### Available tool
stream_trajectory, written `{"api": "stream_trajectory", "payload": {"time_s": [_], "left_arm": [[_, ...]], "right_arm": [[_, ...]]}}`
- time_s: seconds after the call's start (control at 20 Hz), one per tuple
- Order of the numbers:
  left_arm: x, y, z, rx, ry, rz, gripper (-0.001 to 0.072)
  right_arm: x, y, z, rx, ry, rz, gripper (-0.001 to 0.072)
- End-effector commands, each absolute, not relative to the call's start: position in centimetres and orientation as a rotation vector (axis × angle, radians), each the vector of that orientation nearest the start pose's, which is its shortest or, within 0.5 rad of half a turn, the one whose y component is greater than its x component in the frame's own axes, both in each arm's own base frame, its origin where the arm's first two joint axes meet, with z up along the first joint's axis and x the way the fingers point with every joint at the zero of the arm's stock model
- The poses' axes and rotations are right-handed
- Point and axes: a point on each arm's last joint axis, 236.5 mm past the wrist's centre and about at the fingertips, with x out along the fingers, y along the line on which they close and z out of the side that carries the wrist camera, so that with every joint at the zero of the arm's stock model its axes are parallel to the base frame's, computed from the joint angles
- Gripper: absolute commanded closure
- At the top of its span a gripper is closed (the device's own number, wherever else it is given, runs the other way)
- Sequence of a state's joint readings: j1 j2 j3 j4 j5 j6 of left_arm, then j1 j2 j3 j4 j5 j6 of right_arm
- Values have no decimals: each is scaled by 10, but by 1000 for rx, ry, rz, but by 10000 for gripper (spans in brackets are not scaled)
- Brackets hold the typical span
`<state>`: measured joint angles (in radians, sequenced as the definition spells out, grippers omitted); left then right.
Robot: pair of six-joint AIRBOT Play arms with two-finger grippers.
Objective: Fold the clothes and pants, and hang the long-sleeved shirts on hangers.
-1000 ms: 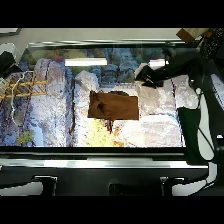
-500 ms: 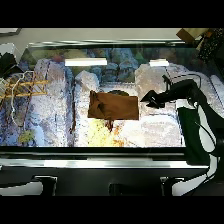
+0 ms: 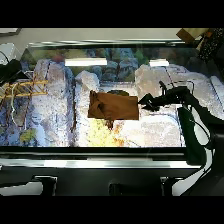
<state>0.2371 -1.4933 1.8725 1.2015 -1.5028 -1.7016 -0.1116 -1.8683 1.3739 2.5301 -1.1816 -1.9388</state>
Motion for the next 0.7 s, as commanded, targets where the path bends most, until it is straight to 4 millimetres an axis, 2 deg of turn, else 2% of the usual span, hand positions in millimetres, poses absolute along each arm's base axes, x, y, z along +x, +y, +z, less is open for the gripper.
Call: {"api": "stream_trajectory", "payload": {"time_s": [0.0,0.15,0.2,0.25,0.3,0.35,0.5,0.65], "left_arm": [[454,19,159,-476,1100,-38,694],[455,18,159,-475,1100,-40,694],[455,18,159,-475,1100,-40,694],[455,18,159,-475,1100,-40,695],[455,18,159,-475,1100,-40,694],[455,18,159,-475,1100,-40,695],[455,17,159,-475,1100,-41,694],[455,17,159,-476,1100,-41,694]], "right_arm": [[468,137,-83,795,1330,534,174],[462,162,-93,759,1363,543,192],[458,166,-98,754,1385,536,255],[456,170,-102,751,1400,534,404],[457,169,-102,751,1396,531,594],[460,169,-99,757,1380,530,680],[479,169,-68,734,1290,547,681],[512,162,-14,718,1170,555,681]]}}
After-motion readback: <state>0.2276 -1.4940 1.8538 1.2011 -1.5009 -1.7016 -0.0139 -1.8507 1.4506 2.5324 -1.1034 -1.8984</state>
